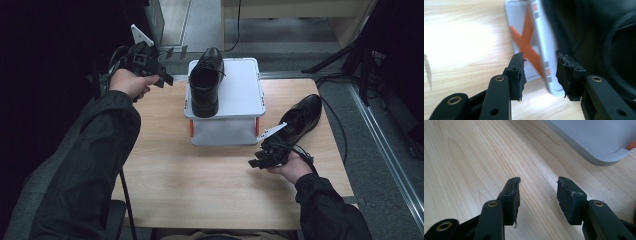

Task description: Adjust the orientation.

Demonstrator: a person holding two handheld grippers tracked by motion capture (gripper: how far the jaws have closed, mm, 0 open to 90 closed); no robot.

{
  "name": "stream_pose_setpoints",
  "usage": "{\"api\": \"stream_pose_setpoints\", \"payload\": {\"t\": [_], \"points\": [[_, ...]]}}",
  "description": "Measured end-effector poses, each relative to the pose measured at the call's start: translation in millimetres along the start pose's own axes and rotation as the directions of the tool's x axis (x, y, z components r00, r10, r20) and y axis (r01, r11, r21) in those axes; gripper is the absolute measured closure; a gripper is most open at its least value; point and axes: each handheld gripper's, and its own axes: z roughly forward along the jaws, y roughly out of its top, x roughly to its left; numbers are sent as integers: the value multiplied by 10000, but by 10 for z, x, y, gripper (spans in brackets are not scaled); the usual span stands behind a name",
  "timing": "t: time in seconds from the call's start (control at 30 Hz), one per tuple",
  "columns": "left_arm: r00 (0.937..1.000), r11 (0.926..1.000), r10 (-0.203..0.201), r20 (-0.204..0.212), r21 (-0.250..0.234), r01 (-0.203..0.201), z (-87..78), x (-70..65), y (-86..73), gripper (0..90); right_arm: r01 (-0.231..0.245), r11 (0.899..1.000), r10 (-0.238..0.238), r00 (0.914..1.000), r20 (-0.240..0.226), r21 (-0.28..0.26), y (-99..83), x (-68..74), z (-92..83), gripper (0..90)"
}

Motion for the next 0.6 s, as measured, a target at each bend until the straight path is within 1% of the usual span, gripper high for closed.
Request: {"api": "stream_pose_setpoints", "payload": {"t": [0.07, 0.17, 0.23, 0.27, 0.3, 0.33, 0.37, 0.4, 0.43, 0.53, 0.6], "points": [[10000, 10000, -19, 87, 67, 18, 74, 69, -53, 567, -11, 10000, 11, 10000, -34, -14, 0, -3, 1, 540], [10000, 9998, -23, 81, 181, 21, 192, 152, -127, 561, 26, 10000, -26, 10000, -14, -21, 0, -7, 4, 540], [9998, 9996, -26, 188, 275, 21, 273, 213, -172, 562, 25, 10000, -25, 10000, -51, -41, 0, -6, 5, 541], [9997, 9996, -112, 216, 273, 106, 311, 237, -196, 568, 28, 10000, -28, 10000, -48, -34, 0, -6, 5, 542], [9998, 9994, -81, 174, 328, 75, 345, 266, -216, 569, 19, 10000, -19, 10000, -45, -28, 1, -4, 5, 542], [9998, 9994, -81, 174, 328, 75, 345, 266, -216, 570, 19, 10000, -19, 10000, -45, -28, 1, -4, 5, 542], [10000, 9993, -36, 72, 361, 33, 384, 285, -243, 570, 40, 10000, -40, 10000, -49, -45, 1, -3, 6, 545], [10000, 9994, -15, 82, 355, 12, 414, 306, -264, 570, 87, 9999, -87, 10000, -18, -68, 2, -1, 6, 547], [9998, 9994, -78, 181, 353, 71, 444, 336, -288, 570, 151, 9998, -151, 9999, -38, -112, 2, 1, 5, 547], [9996, 9993, -153, 226, 350, 145, 508, 405, -337, 567, 312, 9991, -312, 9995, 3, -293, 3, 8, -8, 551], [9997, 9993, -193, 168, 315, 188, 550, 450, -366, 565, 345, 9985, -343, 9994, 63, -434, 2, 8, -18, 561]]}}
